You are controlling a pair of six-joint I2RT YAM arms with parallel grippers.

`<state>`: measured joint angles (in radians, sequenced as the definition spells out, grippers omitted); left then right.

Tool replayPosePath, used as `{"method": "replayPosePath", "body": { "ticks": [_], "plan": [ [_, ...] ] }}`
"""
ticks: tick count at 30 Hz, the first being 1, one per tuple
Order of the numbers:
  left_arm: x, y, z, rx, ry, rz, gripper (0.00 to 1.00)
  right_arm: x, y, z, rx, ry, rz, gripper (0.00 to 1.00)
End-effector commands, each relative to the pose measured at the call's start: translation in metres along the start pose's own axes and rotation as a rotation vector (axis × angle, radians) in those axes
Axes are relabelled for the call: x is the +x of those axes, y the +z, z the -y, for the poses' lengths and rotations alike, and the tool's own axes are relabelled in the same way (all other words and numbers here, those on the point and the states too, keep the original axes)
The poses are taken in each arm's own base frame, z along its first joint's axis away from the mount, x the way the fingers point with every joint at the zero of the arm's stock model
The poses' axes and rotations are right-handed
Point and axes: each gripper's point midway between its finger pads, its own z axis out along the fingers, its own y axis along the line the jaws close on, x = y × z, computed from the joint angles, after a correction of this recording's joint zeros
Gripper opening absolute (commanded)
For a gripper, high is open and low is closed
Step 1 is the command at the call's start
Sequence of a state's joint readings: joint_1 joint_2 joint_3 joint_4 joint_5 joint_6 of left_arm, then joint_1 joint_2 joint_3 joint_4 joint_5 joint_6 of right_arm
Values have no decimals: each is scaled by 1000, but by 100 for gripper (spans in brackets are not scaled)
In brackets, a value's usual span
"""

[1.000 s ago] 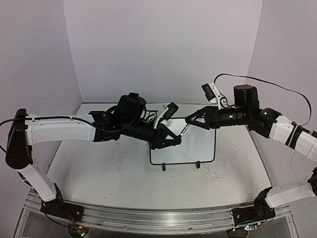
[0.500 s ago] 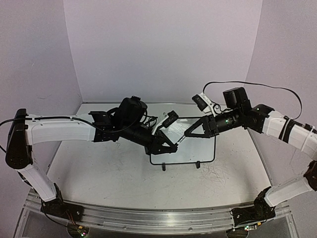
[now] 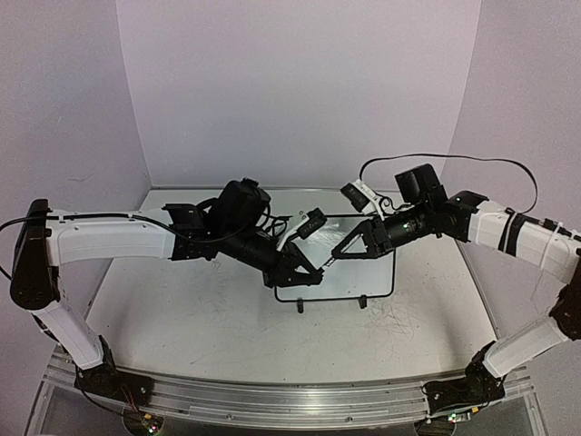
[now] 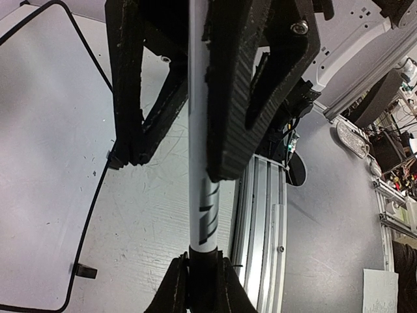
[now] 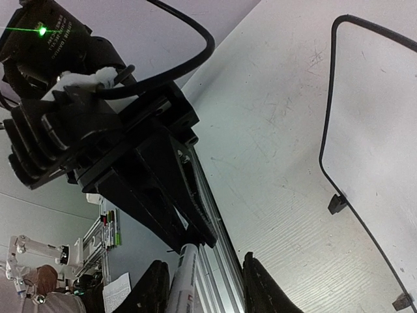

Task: Write a sentence on the whiteboard
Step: Open the pen cap from the whiteboard marker.

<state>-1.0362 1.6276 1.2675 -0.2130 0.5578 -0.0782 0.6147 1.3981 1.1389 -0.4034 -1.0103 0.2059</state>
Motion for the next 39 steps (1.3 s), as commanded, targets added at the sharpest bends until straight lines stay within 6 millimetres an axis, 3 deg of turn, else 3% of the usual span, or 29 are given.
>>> {"method": "replayPosePath", "body": {
  "ticks": [1, 15, 19, 24, 28, 35, 39],
  "plan": [
    [-8, -11, 15, 32, 35, 11, 0, -8, 4, -13, -56, -45, -7, 40],
    [-2, -5, 16, 49, 24, -24, 0, -2, 15, -18, -107, -46, -47, 40],
    [-3, -5, 16, 47, 24, -25, 0, 0, 17, -19, -116, -51, -54, 30],
    [-2, -5, 14, 35, 25, -32, 0, 4, 18, -20, -134, -48, -66, 8],
    [-1, -7, 10, 5, 25, -37, 0, 2, 16, -21, -124, -67, -57, 0],
    [7, -16, -6, -111, 26, -56, 0, -13, -1, -23, 1, -133, 23, 0],
    [15, -28, -17, -207, 18, -52, 0, -30, -31, -24, 124, -185, 127, 0]
  ]
}}
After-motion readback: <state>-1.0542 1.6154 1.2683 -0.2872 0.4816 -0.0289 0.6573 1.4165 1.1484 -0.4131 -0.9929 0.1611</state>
